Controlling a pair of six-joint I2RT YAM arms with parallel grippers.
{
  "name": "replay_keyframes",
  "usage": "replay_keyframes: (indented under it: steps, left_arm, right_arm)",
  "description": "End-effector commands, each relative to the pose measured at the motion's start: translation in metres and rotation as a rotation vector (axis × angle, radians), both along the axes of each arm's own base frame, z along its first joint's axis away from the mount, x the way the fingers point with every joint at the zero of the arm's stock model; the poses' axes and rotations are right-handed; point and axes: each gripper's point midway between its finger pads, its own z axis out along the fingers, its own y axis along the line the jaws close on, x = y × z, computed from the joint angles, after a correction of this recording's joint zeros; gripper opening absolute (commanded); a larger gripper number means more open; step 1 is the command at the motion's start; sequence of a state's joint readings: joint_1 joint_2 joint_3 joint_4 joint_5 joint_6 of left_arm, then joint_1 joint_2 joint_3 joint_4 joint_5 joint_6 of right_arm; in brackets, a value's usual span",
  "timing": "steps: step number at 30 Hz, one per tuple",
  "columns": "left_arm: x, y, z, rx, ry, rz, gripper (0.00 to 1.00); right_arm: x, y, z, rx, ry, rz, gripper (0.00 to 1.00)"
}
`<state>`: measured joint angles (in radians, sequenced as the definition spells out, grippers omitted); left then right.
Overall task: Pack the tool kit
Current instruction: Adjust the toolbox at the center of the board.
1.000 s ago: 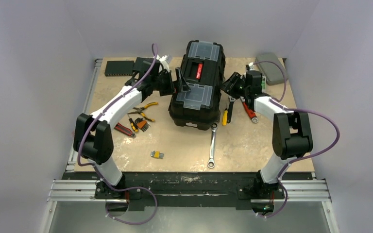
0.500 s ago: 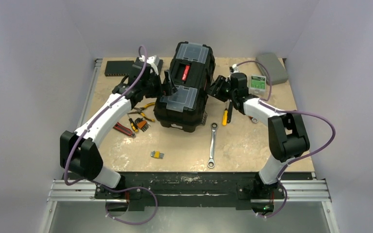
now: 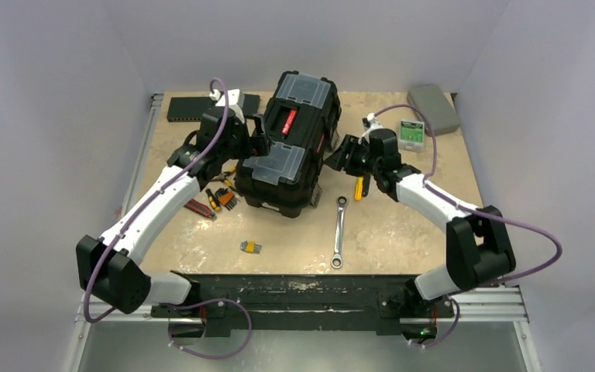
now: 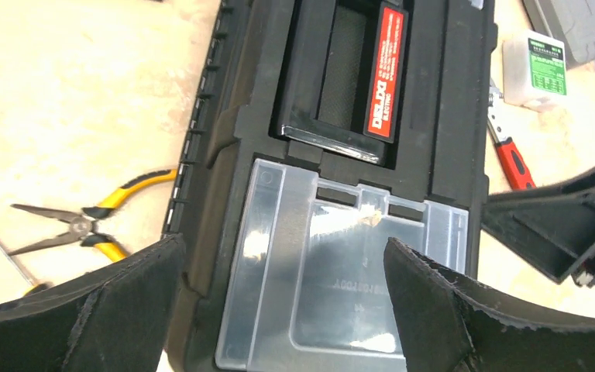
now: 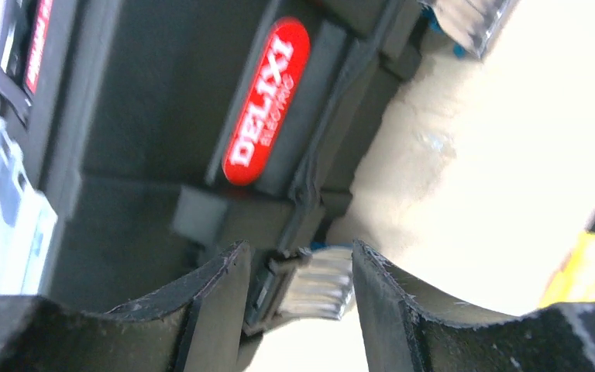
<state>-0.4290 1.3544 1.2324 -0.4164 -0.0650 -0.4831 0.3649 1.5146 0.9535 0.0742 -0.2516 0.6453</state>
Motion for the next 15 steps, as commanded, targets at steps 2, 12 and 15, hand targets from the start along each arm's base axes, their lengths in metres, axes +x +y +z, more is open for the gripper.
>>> replay_keyframes:
  steps: [2,12,15]
  left_arm:
    - [-0.005,0.018,0.072,0.113,-0.210,0.085,0.96]
    - [-0.047,-0.043,0.084,0.254,-0.279,-0.111,0.96]
    - [-0.056,-0.053,0.073,0.337,-0.273,-0.149,0.95]
  right_arm:
    - [-0.024,-0.022,-0.030,-0.033,0.042,-0.001,0.49]
    - [0.000,0.006,-0.072,0.048,0.189,0.100,0.00]
    - [0.008,0.015,-0.082,0.072,0.220,0.127,0.00]
